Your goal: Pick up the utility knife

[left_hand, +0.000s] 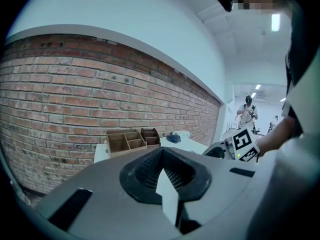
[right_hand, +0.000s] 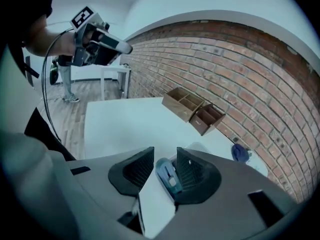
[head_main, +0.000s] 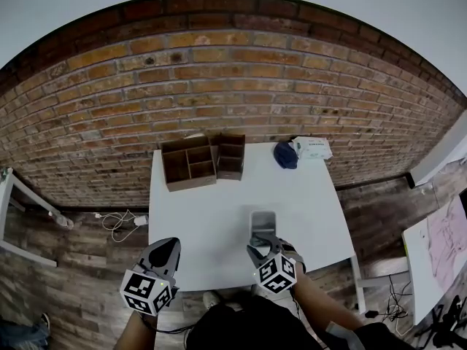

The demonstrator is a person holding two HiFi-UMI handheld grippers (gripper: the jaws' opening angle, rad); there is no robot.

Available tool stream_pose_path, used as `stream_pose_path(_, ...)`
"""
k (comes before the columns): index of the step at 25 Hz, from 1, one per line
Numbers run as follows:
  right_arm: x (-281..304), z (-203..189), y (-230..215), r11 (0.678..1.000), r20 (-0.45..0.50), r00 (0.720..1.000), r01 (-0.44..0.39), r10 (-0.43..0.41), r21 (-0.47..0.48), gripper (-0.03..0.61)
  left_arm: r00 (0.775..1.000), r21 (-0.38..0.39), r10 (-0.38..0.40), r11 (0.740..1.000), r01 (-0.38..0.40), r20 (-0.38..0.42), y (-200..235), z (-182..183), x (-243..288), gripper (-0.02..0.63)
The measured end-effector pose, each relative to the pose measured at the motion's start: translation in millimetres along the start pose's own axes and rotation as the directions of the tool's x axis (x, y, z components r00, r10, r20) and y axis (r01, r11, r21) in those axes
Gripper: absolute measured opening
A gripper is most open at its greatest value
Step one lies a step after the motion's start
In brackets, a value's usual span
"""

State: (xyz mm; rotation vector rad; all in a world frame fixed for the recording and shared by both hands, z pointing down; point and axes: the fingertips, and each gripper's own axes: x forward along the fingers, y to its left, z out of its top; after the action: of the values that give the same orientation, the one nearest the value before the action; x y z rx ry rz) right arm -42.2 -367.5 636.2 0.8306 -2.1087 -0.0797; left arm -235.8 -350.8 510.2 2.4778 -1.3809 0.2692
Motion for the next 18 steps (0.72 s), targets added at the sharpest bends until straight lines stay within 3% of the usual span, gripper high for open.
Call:
stream_pose_path(6, 21, -19, 6, 0.999, -0.087, 0.996, 0.018, -0.015, 0.040, 0.130, 1.000, 0.008, -0.006, 1.000, 0.006, -0.011, -4, 0, 4, -0.009)
stream_pose_path(15, 28, -21, -4, 0.982, -0.050, 0.999, 0.030, -0.021, 0.185, 0.127, 0.999, 0.005, 0.005, 1.000, -0.005, -0.032, 0, -7, 0, -0.009)
stream_pose_path(18, 25, -21, -5, 0.984, -0.045, 0.998, 0.044, -0.037, 0.171, 0.091, 0.999, 0.006, 0.006, 1.000, -0.006, -0.032, 2, -6, 1, -0.009)
